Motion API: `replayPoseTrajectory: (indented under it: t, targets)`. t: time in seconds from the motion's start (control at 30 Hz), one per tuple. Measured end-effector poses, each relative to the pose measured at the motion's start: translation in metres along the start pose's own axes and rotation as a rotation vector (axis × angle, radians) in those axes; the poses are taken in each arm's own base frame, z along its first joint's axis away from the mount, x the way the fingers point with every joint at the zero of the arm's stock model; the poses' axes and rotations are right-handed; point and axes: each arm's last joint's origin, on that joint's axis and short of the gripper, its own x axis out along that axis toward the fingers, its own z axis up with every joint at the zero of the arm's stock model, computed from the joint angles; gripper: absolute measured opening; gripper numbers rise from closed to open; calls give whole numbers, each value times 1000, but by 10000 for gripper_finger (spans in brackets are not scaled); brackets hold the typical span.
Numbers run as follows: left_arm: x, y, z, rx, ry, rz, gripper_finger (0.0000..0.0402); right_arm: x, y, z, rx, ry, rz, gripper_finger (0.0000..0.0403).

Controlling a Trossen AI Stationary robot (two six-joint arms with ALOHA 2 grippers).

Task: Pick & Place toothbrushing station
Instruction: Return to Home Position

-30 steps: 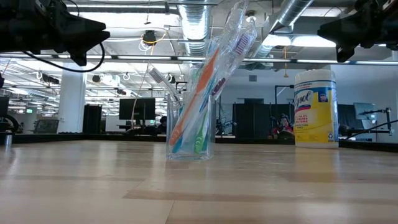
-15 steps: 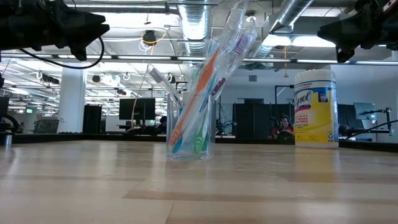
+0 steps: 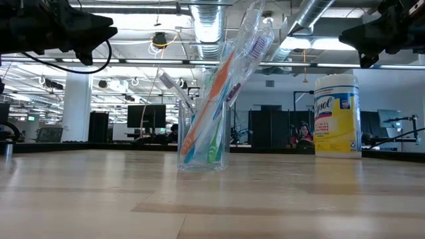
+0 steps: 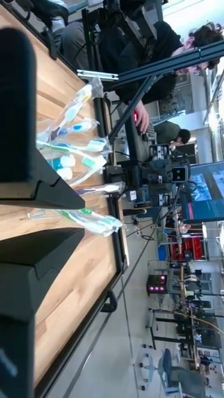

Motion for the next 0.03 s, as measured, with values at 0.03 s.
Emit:
replayPoseTrajectory:
  t: [0.03]
  targets:
    - [0, 0, 0, 0, 0, 0, 111, 0, 0, 0, 0, 0, 0, 51]
